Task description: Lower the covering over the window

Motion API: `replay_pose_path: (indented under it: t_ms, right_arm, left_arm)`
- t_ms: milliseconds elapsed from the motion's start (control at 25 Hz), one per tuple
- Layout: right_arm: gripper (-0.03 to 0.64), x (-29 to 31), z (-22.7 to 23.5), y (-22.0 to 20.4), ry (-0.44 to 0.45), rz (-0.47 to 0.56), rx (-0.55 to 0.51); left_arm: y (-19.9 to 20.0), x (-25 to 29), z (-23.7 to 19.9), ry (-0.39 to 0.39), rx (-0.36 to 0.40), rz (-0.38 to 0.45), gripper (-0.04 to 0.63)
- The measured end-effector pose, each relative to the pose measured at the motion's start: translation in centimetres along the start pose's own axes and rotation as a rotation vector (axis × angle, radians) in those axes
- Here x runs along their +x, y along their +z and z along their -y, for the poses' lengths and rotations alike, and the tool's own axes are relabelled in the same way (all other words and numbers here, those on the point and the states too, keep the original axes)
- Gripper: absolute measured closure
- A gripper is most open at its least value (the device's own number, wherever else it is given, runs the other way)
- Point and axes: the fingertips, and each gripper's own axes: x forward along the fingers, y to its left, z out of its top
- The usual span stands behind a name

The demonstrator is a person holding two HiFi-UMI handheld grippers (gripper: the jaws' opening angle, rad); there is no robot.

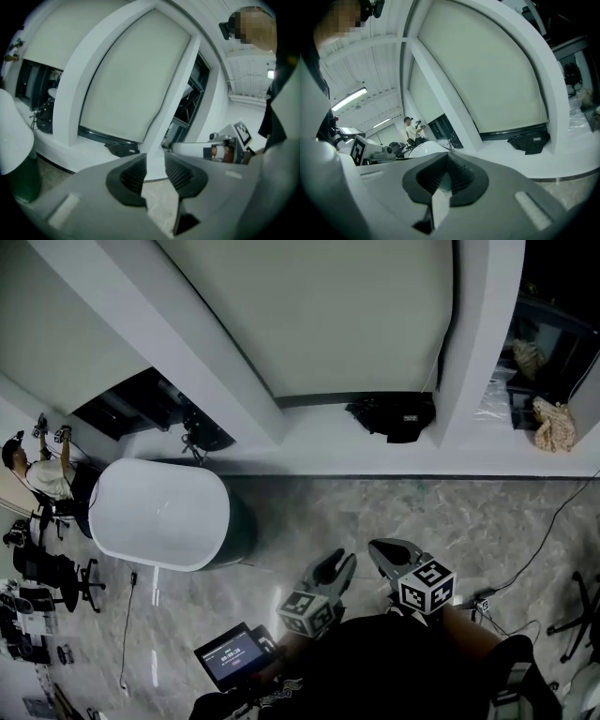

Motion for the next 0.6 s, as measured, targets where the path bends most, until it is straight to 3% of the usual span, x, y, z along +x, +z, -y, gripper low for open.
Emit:
replay_pose_path:
  t_ms: [160, 360, 600]
  right_arm:
    - [0.609, 1.0, -1.7, -0.5, -0.040, 0.017, -0.004]
    - [0.609, 0.7, -3.1, 0.2, -0.135, 0.069, -0.028]
    - [0.609, 0.9, -6.2, -1.1, -0.209, 0.109, -0.022]
  left_arm:
    - [0.7, -1.2, -1.5, -0.036, 0.006, 0.012, 0.476]
    - [1.6, -2.5, -1.2, -0.141, 0.055, 0.029, 0.476]
    - [0.4, -4.5, -3.3, -0.203, 0.090, 0.013, 0.476]
